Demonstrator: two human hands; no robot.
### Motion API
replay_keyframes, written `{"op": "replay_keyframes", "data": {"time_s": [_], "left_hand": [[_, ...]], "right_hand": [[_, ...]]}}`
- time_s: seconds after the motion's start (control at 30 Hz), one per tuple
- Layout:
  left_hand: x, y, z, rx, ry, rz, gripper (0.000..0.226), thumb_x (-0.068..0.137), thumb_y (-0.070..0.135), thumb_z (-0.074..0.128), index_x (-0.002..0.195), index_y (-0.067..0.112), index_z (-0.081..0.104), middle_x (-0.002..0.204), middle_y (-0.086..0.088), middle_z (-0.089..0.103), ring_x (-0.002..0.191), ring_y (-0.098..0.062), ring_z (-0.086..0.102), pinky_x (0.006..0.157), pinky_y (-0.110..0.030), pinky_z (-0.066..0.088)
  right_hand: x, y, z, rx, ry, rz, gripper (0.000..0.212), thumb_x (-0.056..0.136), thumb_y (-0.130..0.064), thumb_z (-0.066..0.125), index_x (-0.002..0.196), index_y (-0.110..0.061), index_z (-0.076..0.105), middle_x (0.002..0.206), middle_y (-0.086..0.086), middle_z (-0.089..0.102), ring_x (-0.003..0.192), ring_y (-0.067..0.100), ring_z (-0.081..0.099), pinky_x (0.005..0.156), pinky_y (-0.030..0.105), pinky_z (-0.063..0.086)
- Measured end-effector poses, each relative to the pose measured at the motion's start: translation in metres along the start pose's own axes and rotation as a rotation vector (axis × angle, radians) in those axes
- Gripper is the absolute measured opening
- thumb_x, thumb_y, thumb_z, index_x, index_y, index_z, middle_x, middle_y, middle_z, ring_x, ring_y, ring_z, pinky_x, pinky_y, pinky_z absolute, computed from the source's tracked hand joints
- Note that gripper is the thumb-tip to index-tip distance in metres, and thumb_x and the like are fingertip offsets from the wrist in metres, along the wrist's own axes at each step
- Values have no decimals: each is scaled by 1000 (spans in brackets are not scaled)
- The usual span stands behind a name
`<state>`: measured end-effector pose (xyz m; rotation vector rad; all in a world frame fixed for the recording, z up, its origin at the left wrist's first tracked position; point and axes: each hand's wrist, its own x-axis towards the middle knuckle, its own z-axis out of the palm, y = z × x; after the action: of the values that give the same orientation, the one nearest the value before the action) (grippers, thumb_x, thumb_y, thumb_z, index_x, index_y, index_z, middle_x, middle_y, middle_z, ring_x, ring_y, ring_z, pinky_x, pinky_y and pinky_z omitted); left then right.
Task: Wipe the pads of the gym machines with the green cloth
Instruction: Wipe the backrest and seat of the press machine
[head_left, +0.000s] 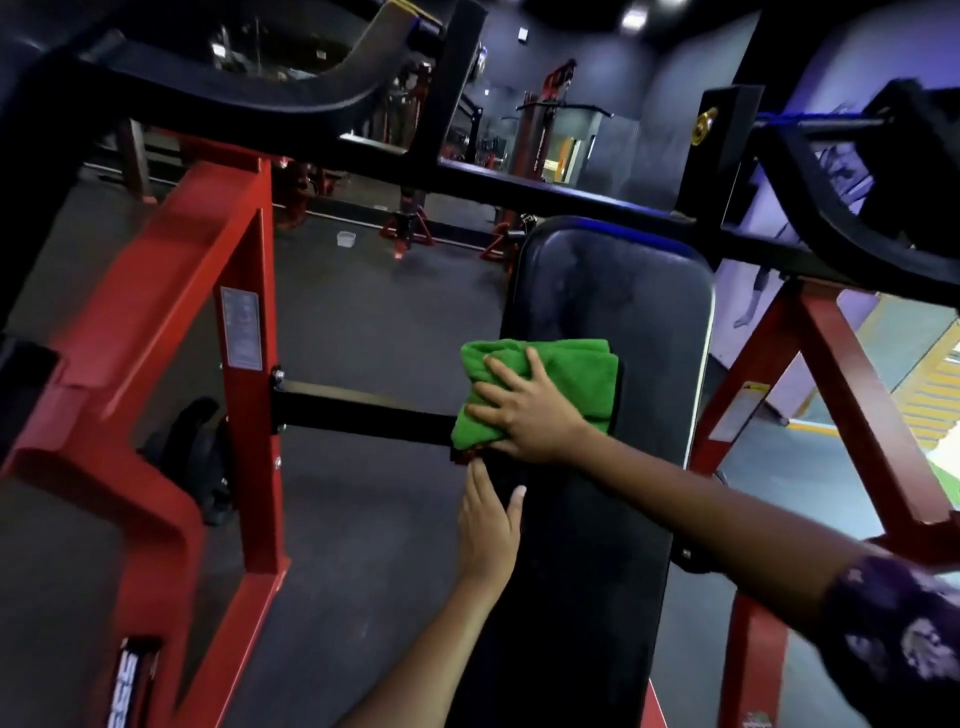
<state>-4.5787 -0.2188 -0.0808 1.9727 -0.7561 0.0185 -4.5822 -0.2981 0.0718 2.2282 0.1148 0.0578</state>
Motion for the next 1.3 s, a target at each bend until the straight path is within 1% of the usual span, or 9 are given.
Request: {"op": "replay_keyframes", "data": {"time_s": [0.2, 0.37, 0.47, 0.57, 0.8, 0.9, 1.1, 1.2, 1.3], "left_hand": [[-9, 0, 1, -76, -21, -15, 96, 91, 68, 7, 140, -12, 30, 139, -29, 42, 125, -41, 48, 98, -43, 44], [-18, -8, 8, -58, 3, -26, 113, 78, 80, -5, 144, -8, 21, 147, -26, 32, 134, -37, 37, 107, -41, 34], [-27, -18, 9, -60, -37, -22, 113, 74, 82, -4, 148, -2, 10, 153, -19, 21, 140, -32, 26, 111, -38, 28], [-34, -21, 8, -74, -82, -55, 102, 79, 74, 11, 148, -1, 6, 155, -18, 16, 142, -30, 22, 112, -37, 26], [-61, -36, 7, -71, -211, -140, 77, 97, 44, 38, 149, 5, -3, 158, -11, 4, 145, -25, 13, 114, -35, 20], [-72, -42, 8, -53, -243, -167, 80, 97, 42, 41, 149, 7, -7, 158, -11, 2, 145, -25, 11, 114, -36, 19], [-95, -49, 4, -27, -312, -205, 91, 92, 39, 54, 149, 10, -11, 159, -8, -1, 145, -24, 10, 114, -40, 21], [-106, -53, 5, -17, -329, -233, 96, 91, 35, 59, 149, 12, -14, 159, -7, -2, 145, -25, 11, 114, -42, 20], [-114, -58, 7, 3, -366, -240, 98, 90, 33, 61, 148, 10, -14, 159, -10, -2, 145, -26, 10, 115, -41, 19]], "right_hand": [[3, 31, -22, 82, -33, 315, 63, 78, -57, 62, 133, -29, 53, 141, 3, 49, 135, 35, 37, 97, 67, 32], [-8, -10, 0, 1, -47, 5, 58, 64, -67, 66, 109, -31, 70, 111, -1, 66, 116, 30, 58, 87, 63, 44], [-3, 18, -10, -37, -36, 152, 64, 64, -65, 67, 118, -31, 65, 120, -1, 64, 119, 29, 55, 87, 63, 43], [-3, 0, -9, 141, -24, 318, 61, 75, -58, 63, 126, -25, 60, 135, 5, 54, 132, 36, 40, 94, 69, 32], [-10, -17, 1, -11, -3, 142, 62, 72, -63, 59, 125, -31, 59, 126, -2, 59, 125, 27, 49, 96, 60, 39], [-10, -23, -1, 217, 17, 315, 65, 85, -54, 55, 141, -23, 43, 149, 5, 38, 142, 36, 20, 106, 67, 14], [-29, -70, 13, 113, -89, 6, 64, 84, -55, 53, 139, -24, 45, 142, 4, 44, 141, 33, 25, 108, 65, 15], [-26, -59, 6, 256, -72, 235, 68, 87, -54, 52, 145, -22, 35, 152, 4, 31, 145, 32, 10, 110, 64, 6], [-30, -97, 17, 245, -27, 232, 62, 84, -63, 50, 128, -21, 57, 138, 4, 51, 140, 34, 28, 106, 66, 20]]}}
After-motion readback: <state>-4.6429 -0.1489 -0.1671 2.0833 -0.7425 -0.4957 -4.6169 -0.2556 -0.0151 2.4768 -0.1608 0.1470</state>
